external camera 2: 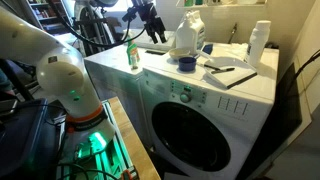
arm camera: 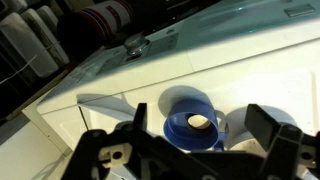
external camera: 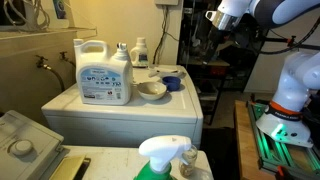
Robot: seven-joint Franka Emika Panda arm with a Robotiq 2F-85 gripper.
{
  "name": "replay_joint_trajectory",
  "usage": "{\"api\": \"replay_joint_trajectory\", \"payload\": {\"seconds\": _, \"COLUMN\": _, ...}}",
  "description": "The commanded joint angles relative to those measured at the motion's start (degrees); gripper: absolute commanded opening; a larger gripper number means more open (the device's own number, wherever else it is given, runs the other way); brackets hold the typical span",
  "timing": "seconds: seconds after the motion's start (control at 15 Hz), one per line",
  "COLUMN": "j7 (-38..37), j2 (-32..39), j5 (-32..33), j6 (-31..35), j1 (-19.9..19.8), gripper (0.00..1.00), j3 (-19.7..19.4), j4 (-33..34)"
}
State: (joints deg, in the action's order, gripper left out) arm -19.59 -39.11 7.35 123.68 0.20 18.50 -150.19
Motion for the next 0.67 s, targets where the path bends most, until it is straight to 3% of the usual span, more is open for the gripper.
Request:
{"api": "replay_joint_trajectory", "payload": {"seconds": 0.0, "j7": -0.64, "j2": 0.29, "j5": 0.81, "j6": -0.26, "j1": 1.09, "gripper": 1.0, "j3": -0.96, "j4": 0.15}}
{"api": "replay_joint_trajectory", "payload": {"seconds": 0.53, "j7": -1.49, "j2": 1.37, "j5": 0.83, "j6": 0.19, "j1": 0.37, "gripper": 1.0, "j3": -1.06, "j4": 0.91}}
{"api": "replay_joint_trajectory", "payload": {"seconds": 0.6, "j7": -1.61, "j2": 3.18, "j5": -0.09, "j6": 2.59, "j1": -0.77, "gripper": 1.0, "j3": -2.94, "j4": 2.0}}
